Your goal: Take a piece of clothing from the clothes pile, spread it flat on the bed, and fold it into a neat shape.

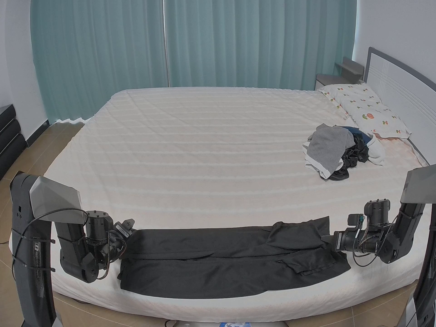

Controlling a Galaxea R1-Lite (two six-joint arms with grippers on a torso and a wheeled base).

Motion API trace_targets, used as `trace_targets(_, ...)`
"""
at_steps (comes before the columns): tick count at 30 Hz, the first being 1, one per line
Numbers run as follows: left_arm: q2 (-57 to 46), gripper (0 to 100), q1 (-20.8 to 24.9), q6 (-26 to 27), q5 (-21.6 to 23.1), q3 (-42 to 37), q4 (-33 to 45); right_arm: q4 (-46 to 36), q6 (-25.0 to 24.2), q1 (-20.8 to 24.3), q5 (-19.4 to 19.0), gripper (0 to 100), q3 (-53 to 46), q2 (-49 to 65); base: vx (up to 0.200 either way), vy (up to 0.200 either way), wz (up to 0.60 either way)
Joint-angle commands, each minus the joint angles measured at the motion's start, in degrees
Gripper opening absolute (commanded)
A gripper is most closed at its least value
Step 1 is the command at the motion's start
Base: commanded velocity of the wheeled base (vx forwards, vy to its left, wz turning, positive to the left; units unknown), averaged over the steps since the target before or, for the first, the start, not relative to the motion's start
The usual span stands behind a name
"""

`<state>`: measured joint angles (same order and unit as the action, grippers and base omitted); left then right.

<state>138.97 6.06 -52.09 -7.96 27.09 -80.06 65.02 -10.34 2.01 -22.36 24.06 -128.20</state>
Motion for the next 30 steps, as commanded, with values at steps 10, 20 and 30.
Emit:
trace_targets(10,0.2,100,0.0,0.0,-0.1,0.0,0.0,0.2,0.9,-0.3,0.3,100,-0.1,-3.7,0.000,0.000,0.00)
trace_targets(20,0.3,100,0.0,0.0,-0.1,0.1,0.0,4.1,-4.3,0.2,0.2,100,2.9,-4.4,0.000,0.000,0.00)
trace_targets(30,0.4,100,0.0,0.1,-0.1,0.1,0.0,4.0,-8.6,1.2,0.7,100,8.3,-9.7,0.000,0.000,0.00)
